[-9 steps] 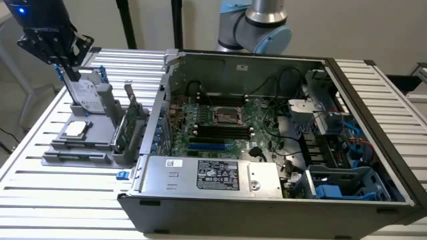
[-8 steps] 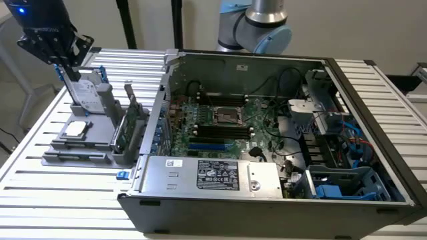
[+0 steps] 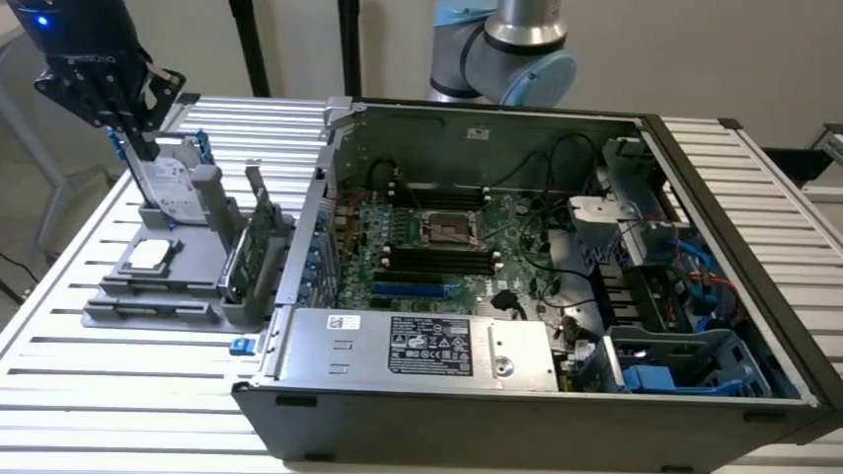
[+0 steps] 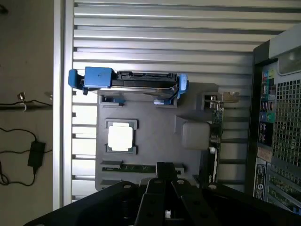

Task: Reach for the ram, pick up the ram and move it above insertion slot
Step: 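Reach for the ram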

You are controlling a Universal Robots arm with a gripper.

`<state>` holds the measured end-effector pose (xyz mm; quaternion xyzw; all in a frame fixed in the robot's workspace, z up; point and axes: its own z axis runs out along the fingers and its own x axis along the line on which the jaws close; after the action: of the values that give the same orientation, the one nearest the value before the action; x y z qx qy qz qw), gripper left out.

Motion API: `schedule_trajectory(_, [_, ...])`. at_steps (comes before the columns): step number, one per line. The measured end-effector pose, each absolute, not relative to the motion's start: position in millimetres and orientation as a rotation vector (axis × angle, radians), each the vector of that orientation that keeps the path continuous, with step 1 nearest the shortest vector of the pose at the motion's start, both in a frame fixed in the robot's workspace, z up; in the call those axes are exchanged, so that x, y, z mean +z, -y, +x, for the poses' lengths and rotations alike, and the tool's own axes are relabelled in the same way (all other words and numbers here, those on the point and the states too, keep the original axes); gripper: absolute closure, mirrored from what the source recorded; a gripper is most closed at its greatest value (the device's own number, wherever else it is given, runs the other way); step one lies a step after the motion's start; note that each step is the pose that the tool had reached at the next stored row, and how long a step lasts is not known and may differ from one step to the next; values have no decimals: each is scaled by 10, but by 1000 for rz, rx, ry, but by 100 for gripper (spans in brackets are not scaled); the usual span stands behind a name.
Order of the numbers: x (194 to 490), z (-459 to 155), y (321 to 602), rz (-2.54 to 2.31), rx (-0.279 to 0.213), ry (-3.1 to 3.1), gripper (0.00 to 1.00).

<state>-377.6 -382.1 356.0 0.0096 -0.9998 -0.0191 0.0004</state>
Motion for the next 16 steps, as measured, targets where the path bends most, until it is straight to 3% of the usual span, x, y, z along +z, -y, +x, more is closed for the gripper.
schedule_trajectory(16, [3551, -3933, 4318, 30, -60, 3140, 89])
